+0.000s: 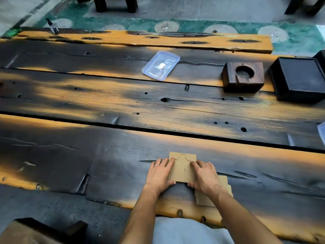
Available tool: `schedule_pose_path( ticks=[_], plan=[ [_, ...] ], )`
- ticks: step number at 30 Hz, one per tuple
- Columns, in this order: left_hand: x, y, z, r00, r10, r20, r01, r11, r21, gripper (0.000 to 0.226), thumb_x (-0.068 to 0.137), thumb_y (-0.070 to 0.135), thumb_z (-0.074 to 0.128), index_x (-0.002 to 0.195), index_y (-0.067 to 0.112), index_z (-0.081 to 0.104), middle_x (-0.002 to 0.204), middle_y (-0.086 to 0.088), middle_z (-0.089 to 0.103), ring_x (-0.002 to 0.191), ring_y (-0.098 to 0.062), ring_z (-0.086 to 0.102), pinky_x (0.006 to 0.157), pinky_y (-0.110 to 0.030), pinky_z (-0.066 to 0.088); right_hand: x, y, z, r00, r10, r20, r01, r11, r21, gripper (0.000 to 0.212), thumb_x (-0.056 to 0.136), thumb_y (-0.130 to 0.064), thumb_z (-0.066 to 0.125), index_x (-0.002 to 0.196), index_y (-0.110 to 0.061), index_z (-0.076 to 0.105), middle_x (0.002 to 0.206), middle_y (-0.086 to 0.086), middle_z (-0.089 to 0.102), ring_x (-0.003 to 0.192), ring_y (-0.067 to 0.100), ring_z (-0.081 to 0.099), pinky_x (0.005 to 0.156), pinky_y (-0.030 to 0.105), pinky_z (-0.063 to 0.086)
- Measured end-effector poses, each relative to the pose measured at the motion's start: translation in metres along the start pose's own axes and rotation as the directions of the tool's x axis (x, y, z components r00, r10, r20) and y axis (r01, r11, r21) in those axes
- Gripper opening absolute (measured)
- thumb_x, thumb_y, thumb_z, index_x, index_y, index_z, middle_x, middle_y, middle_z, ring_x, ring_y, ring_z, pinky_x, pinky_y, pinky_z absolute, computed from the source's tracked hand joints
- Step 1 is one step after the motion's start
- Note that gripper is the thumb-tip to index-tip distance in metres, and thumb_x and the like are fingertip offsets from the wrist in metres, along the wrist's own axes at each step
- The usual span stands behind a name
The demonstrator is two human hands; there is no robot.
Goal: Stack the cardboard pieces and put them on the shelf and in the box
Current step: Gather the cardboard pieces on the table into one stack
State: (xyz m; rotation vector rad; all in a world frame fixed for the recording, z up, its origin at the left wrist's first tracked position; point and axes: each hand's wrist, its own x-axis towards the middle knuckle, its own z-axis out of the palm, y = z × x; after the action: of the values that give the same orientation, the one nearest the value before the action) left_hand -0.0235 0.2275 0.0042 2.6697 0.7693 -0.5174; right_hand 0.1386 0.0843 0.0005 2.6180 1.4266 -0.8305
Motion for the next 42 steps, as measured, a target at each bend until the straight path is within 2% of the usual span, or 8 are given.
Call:
schedule_pose_path(
  ticks=[8, 19, 26, 30, 35, 42],
  plan=[
    [-0.015, 0.069, 0.024, 0.999, -0.027, 0.02, 0.027, 1.0, -0.006, 0.098, 0.089, 0.059, 0.071, 0.165, 0.027, 0.018, 0.164, 0.0, 0.035, 0.152, -0.03, 0.029, 0.12, -0.044, 0.03, -0.044, 0.058, 0.013, 0.999, -0.036, -0.006, 0.036, 0.999, 0.005, 0.088, 0.076, -0.062, 0.072, 0.148, -0.025, 0.036, 0.147, 0.003, 0.045, 0.137, 0.028, 0.041, 0.123, 0.043, 0.016],
    [-0.027, 0.145, 0.066, 0.999, -0.05, 0.007, 0.05, 0.999, -0.017, 0.097, 0.086, 0.06, 0.073, 0.162, 0.028, 0.022, 0.161, 0.002, 0.037, 0.146, -0.028, 0.033, 0.115, -0.043, 0.033, -0.086, 0.126, 0.034, 0.998, -0.062, 0.03, 0.062, 0.998, -0.023, 0.089, 0.076, -0.065, 0.07, 0.148, -0.024, 0.036, 0.146, 0.005, 0.046, 0.135, 0.03, 0.042, 0.12, 0.042, 0.019],
    [-0.028, 0.151, 0.076, 0.997, -0.082, 0.001, 0.082, 0.995, -0.049, 0.075, 0.083, 0.057, 0.078, 0.139, 0.022, 0.041, 0.161, 0.001, 0.038, 0.149, -0.026, 0.03, 0.114, -0.044, 0.036, -0.088, 0.133, 0.042, 0.997, -0.081, 0.019, 0.082, 0.997, -0.014, 0.09, 0.077, -0.065, 0.068, 0.149, -0.023, 0.034, 0.144, 0.005, 0.047, 0.134, 0.029, 0.044, 0.12, 0.041, 0.023],
    [-0.024, 0.148, 0.084, 0.995, -0.094, 0.021, 0.095, 0.993, -0.063, 0.076, 0.085, 0.057, 0.076, 0.142, 0.022, 0.039, 0.165, 0.001, 0.033, 0.155, -0.026, 0.022, 0.118, -0.044, 0.035, -0.084, 0.13, 0.042, 0.996, -0.078, 0.038, 0.079, 0.997, -0.004, 0.09, 0.079, -0.061, 0.071, 0.151, -0.022, 0.031, 0.148, 0.006, 0.044, 0.137, 0.029, 0.041, 0.122, 0.042, 0.021],
    [-0.016, 0.143, 0.091, 0.996, -0.081, 0.046, 0.083, 0.995, -0.048, 0.073, 0.089, 0.056, 0.072, 0.145, 0.023, 0.039, 0.169, 0.0, 0.027, 0.158, -0.026, 0.018, 0.119, -0.044, 0.033, -0.081, 0.127, 0.045, 0.997, -0.063, 0.038, 0.063, 0.998, 0.013, 0.083, 0.082, -0.052, 0.073, 0.147, -0.022, 0.032, 0.147, 0.008, 0.042, 0.131, 0.03, 0.043, 0.111, 0.039, 0.034],
    [-0.015, 0.137, 0.1, 0.996, -0.036, 0.081, 0.042, 0.997, -0.07, 0.066, 0.094, 0.052, 0.067, 0.146, 0.024, 0.037, 0.173, -0.003, 0.018, 0.157, -0.028, 0.018, 0.12, -0.045, 0.032, -0.077, 0.129, 0.056, 0.996, -0.05, 0.069, 0.045, 0.996, 0.072, 0.083, 0.082, -0.042, 0.072, 0.15, -0.025, 0.028, 0.155, 0.007, 0.032, 0.134, 0.03, 0.037, 0.109, 0.039, 0.038]
  ],
)
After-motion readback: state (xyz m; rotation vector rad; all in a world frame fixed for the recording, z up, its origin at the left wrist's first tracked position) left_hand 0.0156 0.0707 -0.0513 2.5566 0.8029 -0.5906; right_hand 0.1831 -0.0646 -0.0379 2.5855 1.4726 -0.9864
